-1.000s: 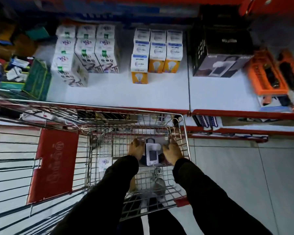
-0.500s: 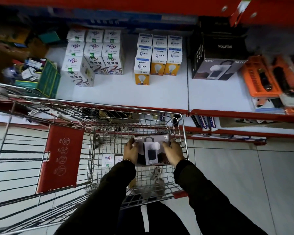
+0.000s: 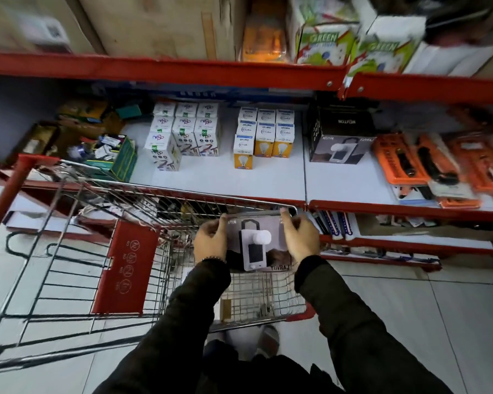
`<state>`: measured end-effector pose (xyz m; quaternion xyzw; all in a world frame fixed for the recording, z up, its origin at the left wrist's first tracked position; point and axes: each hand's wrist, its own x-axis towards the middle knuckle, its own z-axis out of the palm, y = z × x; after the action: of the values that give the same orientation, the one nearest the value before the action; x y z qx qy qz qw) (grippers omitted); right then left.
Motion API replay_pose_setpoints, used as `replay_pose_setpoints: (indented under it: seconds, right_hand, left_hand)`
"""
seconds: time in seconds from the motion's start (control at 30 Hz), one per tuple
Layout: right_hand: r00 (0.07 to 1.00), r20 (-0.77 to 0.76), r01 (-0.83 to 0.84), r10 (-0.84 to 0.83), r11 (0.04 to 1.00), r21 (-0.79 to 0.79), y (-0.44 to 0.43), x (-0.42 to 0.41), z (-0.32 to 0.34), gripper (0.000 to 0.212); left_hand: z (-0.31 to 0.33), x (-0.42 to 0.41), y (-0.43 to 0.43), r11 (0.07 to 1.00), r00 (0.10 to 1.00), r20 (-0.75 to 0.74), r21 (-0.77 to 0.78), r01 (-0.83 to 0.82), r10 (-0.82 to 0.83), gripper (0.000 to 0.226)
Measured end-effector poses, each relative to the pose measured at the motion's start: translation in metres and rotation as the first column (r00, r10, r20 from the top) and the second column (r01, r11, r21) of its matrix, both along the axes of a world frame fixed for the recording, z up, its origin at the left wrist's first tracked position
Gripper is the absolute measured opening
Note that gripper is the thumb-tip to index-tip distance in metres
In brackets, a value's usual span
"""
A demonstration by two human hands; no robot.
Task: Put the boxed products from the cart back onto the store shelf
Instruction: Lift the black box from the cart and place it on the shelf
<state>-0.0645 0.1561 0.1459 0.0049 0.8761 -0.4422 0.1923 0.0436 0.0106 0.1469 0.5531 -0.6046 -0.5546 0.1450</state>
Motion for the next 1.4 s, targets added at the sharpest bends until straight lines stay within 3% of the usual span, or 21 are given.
replay_pose_setpoints:
  seconds: [0.27, 0.57, 0.73, 0.93, 1.23, 1.4]
  right_hand:
    - [0.966, -0.240, 0.089, -0.096, 0.995, -0.042, 0.018, -0.034, 0.055, 0.034]
    - [0.921, -0.297, 0.216, -0.253, 0.964, -0.153, 0.070, -0.108, 0.078, 0.018]
    - [0.931, -0.260, 0.223, -0.257, 0.963, -0.152, 0.096, -0.152, 0.066, 0.019]
    - [0.959, -0.192, 0.206, -0.211, 0.978, -0.047, 0.114, -0.191, 0.042, 0.029]
    - [0.981, -0.125, 0.166, -0.148, 0.975, 0.146, 0.110, -0.221, 0.039, 0.036]
    - [0.972, -0.172, 0.187, -0.161, 0.971, 0.148, 0.107, -0.217, 0.035, 0.038]
  left_hand:
    - [0.049, -0.038, 0.009, 0.999, 0.981, -0.191, -0.031, -0.042, 0.036, 0.033]
    - [0.070, -0.139, 0.050, 0.974, 0.928, -0.311, -0.154, 0.166, -0.207, 0.025]
    - [0.059, -0.192, 0.073, 0.937, 0.912, -0.240, -0.195, 0.290, -0.332, 0.031]
    - [0.031, -0.226, 0.090, 0.842, 0.880, 0.023, -0.279, 0.462, -0.475, 0.033]
    - [0.016, -0.251, 0.095, 0.832, 0.871, 0.050, -0.274, 0.482, -0.488, 0.034]
    - [0.015, -0.249, 0.093, 0.820, 0.853, 0.033, -0.260, 0.510, -0.521, 0.038]
